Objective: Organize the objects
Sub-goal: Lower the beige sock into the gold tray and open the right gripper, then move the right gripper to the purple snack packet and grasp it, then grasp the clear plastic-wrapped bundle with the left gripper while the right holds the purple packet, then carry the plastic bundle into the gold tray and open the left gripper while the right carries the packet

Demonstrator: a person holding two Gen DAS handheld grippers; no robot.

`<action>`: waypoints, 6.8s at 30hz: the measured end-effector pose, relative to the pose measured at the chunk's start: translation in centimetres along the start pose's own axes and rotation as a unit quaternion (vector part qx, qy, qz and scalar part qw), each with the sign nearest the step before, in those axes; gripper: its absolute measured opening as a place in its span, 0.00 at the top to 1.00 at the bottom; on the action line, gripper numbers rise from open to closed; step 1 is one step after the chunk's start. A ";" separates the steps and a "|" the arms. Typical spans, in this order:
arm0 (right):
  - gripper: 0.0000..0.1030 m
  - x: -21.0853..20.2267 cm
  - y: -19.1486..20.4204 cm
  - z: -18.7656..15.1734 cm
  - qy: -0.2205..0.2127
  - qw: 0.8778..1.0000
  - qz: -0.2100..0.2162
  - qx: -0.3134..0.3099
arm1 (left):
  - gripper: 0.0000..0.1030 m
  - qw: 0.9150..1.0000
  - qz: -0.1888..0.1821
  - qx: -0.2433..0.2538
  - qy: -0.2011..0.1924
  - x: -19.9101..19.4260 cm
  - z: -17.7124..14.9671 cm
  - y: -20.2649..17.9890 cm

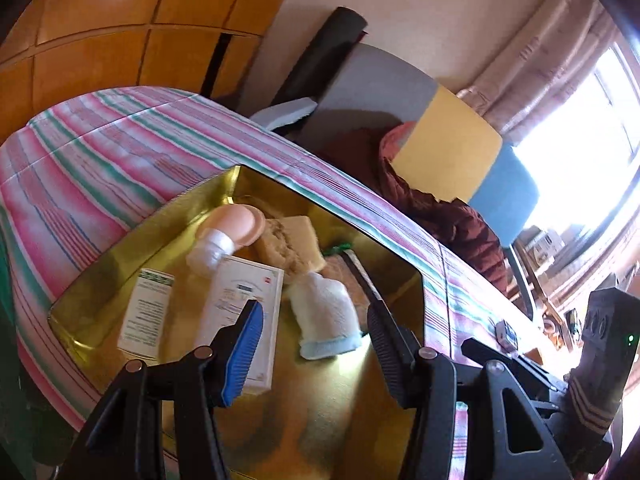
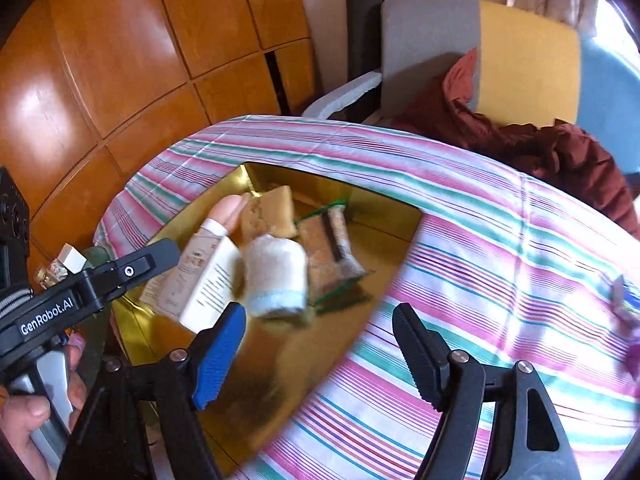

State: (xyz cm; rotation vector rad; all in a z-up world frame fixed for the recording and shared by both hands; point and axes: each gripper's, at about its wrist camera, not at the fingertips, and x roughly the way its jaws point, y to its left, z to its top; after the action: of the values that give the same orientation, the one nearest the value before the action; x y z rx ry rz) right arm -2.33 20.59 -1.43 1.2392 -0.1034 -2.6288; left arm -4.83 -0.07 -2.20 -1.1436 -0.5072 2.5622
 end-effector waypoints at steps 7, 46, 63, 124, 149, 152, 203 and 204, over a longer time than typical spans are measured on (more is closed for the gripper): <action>0.23 -2.2 -5.6 -3.7 0.024 0.998 -0.054 0.024 | 0.47 0.996 -0.035 0.086 0.018 0.3 -2.2 -4.8; 0.29 -17.2 -37.0 -14.2 0.015 0.950 -0.133 0.283 | 0.47 0.944 -0.127 0.274 0.134 2.2 -14.6 -17.9; 0.46 -16.2 -47.1 -19.1 0.099 0.892 -0.278 0.342 | 0.47 0.935 -0.118 0.292 0.163 3.5 -16.4 -19.9; 0.70 -18.4 -46.7 -19.4 0.017 0.899 -0.202 0.388 | 0.36 0.870 -0.185 0.398 0.224 15.5 -24.8 -44.9; 0.70 -18.2 -45.6 -18.6 -0.009 0.912 -0.167 0.375 | 0.64 0.896 -0.179 0.380 0.146 14.6 -23.1 -36.7; 0.70 -18.3 -45.2 -18.4 -0.012 0.914 -0.174 0.366 | 0.65 0.900 -0.181 0.371 0.142 13.7 -22.7 -34.8; 0.70 -13.4 -19.1 -7.1 -0.088 0.989 0.024 0.119 | 0.65 0.986 -0.023 0.123 0.113 5.1 -4.8 -3.5; 0.70 -12.9 -17.8 -6.8 -0.088 0.989 0.037 0.113 | 0.65 0.985 -0.018 0.125 0.115 5.2 -4.7 -3.3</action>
State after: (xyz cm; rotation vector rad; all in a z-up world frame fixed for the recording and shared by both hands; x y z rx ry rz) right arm 7.65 41.18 0.99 1.0396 -0.4797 -2.7150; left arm -4.20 5.85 -7.16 -1.3003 -0.1448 2.3399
